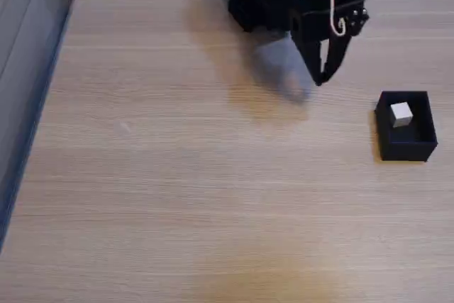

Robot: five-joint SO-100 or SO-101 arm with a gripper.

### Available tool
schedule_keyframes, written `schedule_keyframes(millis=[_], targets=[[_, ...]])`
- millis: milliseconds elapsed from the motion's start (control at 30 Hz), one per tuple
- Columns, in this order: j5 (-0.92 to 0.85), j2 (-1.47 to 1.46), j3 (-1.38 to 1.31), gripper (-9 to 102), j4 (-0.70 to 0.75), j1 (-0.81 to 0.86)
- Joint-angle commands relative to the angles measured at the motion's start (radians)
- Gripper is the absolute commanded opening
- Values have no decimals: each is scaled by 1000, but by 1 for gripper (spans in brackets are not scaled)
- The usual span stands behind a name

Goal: Pick a white block and place it in the black box.

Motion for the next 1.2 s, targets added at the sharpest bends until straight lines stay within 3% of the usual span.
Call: schedule_keyframes(millis=[0, 167, 333, 533, 1167], targets=[[-104, 368, 313, 0, -26, 91], [-207, 762, 583, 0, 97, 195], [-160, 877, 718, 0, 140, 216], [-3, 893, 721, 0, 225, 156], [3, 894, 721, 1, 227, 175]])
